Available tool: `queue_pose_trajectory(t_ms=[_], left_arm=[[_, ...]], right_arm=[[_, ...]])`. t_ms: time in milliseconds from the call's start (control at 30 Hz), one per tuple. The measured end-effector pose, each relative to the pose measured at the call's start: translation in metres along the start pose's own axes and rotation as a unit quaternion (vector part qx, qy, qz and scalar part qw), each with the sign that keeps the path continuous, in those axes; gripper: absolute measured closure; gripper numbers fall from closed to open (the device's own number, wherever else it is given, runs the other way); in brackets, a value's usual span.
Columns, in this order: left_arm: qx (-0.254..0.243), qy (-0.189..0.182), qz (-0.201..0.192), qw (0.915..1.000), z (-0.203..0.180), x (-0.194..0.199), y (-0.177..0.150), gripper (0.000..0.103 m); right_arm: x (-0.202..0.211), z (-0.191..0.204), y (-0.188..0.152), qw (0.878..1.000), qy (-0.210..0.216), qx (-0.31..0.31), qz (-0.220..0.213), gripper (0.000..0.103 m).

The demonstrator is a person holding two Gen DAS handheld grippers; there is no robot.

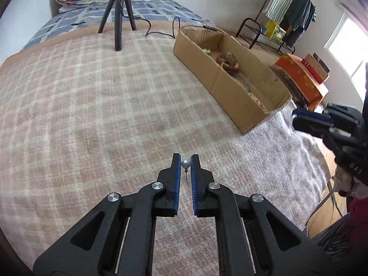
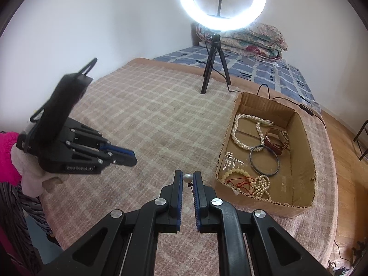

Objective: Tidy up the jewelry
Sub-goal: 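Carry the earrings in both grippers over the box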

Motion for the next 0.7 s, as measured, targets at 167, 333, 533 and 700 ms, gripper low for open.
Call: queue_pose_trajectory(t_ms=[167,333,533,700], left_arm=[[0.014,0.001,-0.026,0.9996,0.007,0.007,0.025,0.097],[0.019,-0.011,-0.036,0.9991,-0.001,0.007,0.04,0.097],[0.013,-0.033,-0.046,0.9983,-0.028,-0.001,0.059,0.097],[0.007,-0.051,-0.05,0.9974,-0.057,-0.016,0.072,0.097]], right_arm=[[0.006,-0.009,0.004,1.0,-0.012,-0.005,-0.009,0.097],[0.013,-0.026,0.009,0.999,-0.035,-0.014,-0.02,0.097],[0.022,-0.062,0.012,0.996,-0.076,-0.042,-0.033,0.097],[0.019,-0.095,0.008,0.991,-0.109,-0.067,-0.028,0.097]])
Point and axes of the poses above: each gripper's, at about its wrist camera, not at the fingertips, and x roughly against the way its jaws point, z to its left, y to its top, the point moved 4 cm from there along -x, roughly the way its jaws point, and after that the axes turned 15 degrees about -z, right-handed, at the moved point
